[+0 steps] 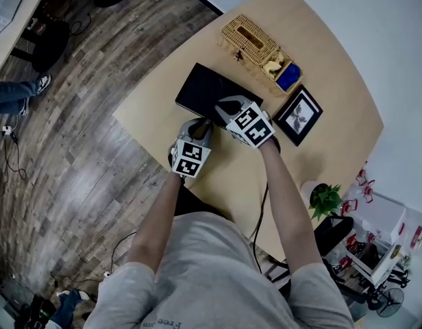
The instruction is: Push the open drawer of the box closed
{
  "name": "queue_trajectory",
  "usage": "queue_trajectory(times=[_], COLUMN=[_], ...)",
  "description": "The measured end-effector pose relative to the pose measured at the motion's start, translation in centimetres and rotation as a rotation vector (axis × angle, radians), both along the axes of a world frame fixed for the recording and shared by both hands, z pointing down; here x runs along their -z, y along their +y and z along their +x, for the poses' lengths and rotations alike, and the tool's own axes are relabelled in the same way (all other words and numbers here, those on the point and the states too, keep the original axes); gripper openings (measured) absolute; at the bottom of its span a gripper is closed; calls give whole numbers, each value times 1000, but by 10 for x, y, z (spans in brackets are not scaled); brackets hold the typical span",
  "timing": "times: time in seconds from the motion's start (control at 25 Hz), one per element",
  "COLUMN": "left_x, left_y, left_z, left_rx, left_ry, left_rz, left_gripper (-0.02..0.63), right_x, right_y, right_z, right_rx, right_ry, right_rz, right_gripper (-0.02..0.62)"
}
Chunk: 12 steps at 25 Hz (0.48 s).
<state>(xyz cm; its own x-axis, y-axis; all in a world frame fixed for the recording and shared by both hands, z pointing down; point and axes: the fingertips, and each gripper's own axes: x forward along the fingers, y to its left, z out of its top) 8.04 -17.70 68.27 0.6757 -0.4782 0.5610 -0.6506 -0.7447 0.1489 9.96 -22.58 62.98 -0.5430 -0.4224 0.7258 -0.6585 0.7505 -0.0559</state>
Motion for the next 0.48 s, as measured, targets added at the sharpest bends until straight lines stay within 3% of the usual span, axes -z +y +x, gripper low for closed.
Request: queue_trajectory(times=[0.48], left_x=[17], left_y=[18], left_z=[-23], left_rx=[76], left_ry=[22], left_rz=[-13], left_gripper=[140], right_x=[-3], right_y=[1], right_z=[4], right_rx=[-8], right_ry=[24], right_rz=[27], right_gripper=[2])
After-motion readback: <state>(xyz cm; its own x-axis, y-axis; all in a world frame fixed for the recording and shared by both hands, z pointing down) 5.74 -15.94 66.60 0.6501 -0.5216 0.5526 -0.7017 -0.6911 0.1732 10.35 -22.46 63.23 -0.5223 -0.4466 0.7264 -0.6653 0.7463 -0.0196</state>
